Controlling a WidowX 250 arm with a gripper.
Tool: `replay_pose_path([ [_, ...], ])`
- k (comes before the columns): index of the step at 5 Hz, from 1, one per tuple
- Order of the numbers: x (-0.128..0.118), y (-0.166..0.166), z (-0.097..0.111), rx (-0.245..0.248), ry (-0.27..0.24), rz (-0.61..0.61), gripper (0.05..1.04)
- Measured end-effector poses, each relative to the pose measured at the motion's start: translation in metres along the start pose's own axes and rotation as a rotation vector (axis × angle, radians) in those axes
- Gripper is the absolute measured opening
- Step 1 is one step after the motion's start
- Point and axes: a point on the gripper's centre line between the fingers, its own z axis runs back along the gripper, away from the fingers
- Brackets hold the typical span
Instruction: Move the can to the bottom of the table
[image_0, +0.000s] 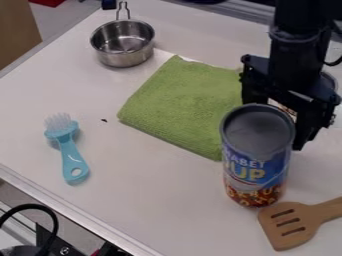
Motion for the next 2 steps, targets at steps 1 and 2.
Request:
replay_pose_path([
  [1,-0.01,0.004,-0.008,-0.001,0.028,-0.007,0.997],
  [2,-0.024,0.008,-0.002,0.001,0.003,-0.026,0.997],
])
